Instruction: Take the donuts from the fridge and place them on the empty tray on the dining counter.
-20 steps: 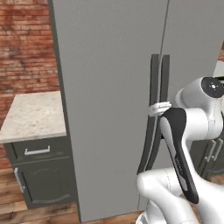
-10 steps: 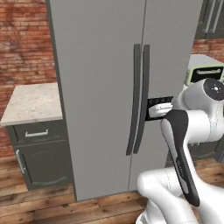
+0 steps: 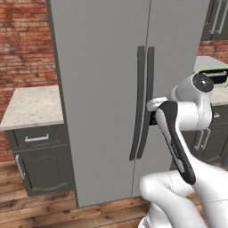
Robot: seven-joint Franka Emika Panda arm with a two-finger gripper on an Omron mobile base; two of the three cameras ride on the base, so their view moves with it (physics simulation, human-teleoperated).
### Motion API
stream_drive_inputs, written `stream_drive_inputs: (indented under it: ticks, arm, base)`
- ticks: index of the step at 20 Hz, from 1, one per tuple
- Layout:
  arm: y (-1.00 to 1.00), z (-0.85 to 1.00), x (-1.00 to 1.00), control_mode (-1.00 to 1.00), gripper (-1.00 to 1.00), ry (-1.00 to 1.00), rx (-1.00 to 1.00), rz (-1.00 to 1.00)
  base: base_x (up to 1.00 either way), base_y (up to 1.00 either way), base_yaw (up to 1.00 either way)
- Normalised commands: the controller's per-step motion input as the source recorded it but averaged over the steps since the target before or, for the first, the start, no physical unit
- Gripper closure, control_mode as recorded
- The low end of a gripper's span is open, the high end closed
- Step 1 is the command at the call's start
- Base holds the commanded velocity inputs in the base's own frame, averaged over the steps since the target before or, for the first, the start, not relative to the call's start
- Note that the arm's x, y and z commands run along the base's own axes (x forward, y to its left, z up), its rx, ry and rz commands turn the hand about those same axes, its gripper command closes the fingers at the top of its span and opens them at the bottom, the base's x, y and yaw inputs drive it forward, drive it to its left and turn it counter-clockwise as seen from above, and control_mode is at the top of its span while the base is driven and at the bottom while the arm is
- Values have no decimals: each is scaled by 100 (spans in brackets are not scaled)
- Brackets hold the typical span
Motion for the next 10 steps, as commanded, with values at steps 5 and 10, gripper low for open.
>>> stream_drive_inputs:
  ticks: [5, 10]
  arm:
    - [-18, -12, 99, -100, -100, 1, 0, 0]
    - [0, -13, 94, -100, -100, 0, 0, 0]
  base:
    - [0, 0, 0]
    - [0, 0, 0]
